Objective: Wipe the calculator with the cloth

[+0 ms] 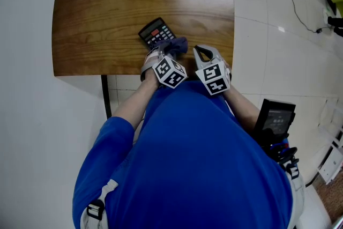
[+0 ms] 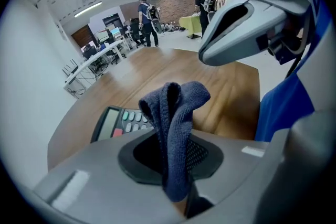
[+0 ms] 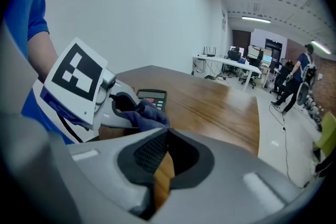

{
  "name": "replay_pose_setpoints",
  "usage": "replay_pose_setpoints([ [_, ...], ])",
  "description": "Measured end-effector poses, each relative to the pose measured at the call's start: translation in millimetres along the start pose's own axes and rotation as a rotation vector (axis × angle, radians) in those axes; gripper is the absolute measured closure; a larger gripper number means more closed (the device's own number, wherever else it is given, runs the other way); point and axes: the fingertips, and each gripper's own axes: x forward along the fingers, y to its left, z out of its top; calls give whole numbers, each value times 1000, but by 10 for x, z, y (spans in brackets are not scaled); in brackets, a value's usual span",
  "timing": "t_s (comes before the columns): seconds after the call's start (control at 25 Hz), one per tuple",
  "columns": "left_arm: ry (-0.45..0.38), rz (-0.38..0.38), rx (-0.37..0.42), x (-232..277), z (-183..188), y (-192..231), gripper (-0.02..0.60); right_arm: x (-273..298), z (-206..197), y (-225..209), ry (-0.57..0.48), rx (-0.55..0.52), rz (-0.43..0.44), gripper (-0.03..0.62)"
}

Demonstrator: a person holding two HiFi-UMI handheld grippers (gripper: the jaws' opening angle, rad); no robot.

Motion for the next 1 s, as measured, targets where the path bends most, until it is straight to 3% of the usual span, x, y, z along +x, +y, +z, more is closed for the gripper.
replay_pose_setpoints([
  [0.48, -30, -37, -10, 73, 47, -133, 515, -16, -45, -85, 15, -16, -23, 591],
  [0.76, -183, -17, -189, -134, 67, 106, 515, 4, -9, -74, -13, 0, -18, 591],
  [1.0, -241, 14, -348, -320, -32, 170, 515, -59, 1, -96, -42, -6, -16, 591],
])
